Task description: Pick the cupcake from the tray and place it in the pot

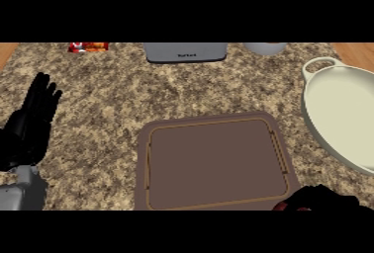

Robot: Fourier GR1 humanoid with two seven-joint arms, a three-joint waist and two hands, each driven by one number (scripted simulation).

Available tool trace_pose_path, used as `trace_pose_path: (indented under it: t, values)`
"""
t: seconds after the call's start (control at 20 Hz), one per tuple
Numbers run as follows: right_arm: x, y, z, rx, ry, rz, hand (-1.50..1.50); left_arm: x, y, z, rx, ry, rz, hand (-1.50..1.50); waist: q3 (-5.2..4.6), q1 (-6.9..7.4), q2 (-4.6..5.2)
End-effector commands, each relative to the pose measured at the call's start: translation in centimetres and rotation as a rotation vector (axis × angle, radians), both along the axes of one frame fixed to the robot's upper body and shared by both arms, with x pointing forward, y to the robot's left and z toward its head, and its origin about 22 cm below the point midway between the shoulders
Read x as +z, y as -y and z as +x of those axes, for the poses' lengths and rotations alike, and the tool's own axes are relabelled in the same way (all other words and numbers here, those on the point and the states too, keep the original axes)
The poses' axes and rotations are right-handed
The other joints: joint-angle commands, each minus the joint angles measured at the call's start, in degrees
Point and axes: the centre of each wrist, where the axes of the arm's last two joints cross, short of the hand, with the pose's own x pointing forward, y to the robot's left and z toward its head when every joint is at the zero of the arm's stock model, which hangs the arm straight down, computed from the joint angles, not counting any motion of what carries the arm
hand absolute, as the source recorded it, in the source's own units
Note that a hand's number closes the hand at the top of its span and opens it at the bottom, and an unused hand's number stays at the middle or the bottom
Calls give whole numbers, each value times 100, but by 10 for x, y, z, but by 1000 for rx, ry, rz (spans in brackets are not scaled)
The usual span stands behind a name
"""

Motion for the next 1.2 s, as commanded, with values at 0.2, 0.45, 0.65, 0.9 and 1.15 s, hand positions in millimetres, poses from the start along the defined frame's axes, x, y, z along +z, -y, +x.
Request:
trace_pose_path:
  t: [0.2, 0.45, 0.65, 0.9, 1.15]
  values:
    - [55, 39, -19, -142, 173, 117, 150, 9, -5, 0, -7, -6, -7, 0, 1, 85, 21]
    - [51, 64, 10, -166, 134, 173, 150, 12, -3, 5, -13, 19, 11, 0, 2, 143, 38]
    - [66, 96, 34, -226, 146, 231, 150, 26, 10, 5, -30, 9, -10, 0, 1, 238, 35]
    - [62, 160, 67, -261, 125, 346, 150, 4, 8, -1, -53, 22, 1, 0, -2, 284, 55]
    - [64, 195, 85, -419, 219, -33, 150, 9, 27, 8, -58, 25, -2, 0, 3, 371, 101]
